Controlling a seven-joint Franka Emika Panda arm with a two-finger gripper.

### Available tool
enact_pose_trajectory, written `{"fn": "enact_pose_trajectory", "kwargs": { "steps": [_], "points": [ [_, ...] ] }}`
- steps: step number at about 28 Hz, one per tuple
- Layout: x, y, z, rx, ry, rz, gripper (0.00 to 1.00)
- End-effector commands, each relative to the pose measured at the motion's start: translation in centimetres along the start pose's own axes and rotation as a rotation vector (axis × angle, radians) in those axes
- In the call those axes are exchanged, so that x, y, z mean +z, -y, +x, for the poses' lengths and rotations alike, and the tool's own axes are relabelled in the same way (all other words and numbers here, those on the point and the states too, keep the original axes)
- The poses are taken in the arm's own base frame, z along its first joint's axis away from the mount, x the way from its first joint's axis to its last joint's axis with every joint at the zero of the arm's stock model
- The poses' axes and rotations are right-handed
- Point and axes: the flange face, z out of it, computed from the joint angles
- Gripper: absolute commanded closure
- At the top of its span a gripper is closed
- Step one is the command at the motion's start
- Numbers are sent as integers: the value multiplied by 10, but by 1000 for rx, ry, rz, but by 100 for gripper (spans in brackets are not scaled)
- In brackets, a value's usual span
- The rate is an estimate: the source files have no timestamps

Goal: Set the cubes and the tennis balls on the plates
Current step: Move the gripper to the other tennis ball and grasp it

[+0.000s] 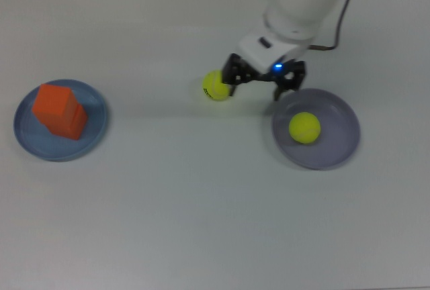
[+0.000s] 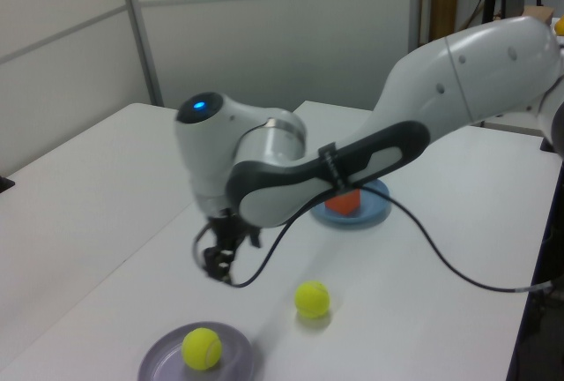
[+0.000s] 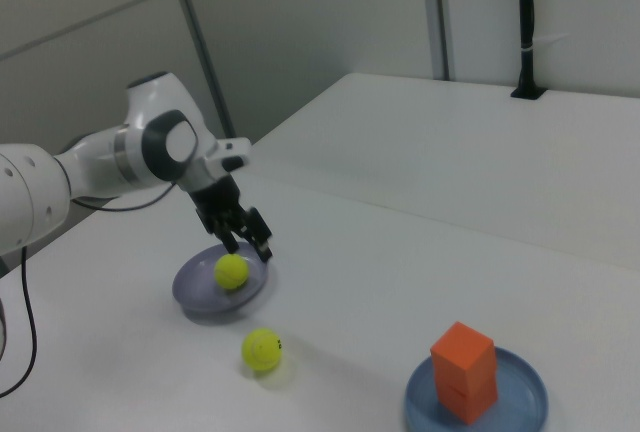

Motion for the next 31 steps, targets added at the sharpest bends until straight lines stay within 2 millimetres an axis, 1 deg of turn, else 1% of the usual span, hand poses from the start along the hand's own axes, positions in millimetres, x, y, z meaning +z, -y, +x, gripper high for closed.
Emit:
{"fn": "enact_pose_trajectory", "kwargs": {
  "steps": [1,2,3,5,7,11,13,18,19,23,28,31],
  "points": [
    [37,-39,-26,-23,73,22,0],
    [43,-45,-27,-13,74,25,0],
    [54,-56,-31,2,74,27,0],
    [64,-67,-35,21,75,40,0],
    [72,-73,-38,24,92,57,0],
    [90,-70,-50,-14,137,65,0],
    [95,-69,-54,-18,147,64,0],
    [95,-62,-57,-52,155,63,0],
    [99,-59,-62,-58,168,60,0],
    [104,-53,-76,-76,187,53,0],
    [111,-49,-83,-77,211,46,0],
    [106,-44,-90,-88,243,30,0]
  ]
}}
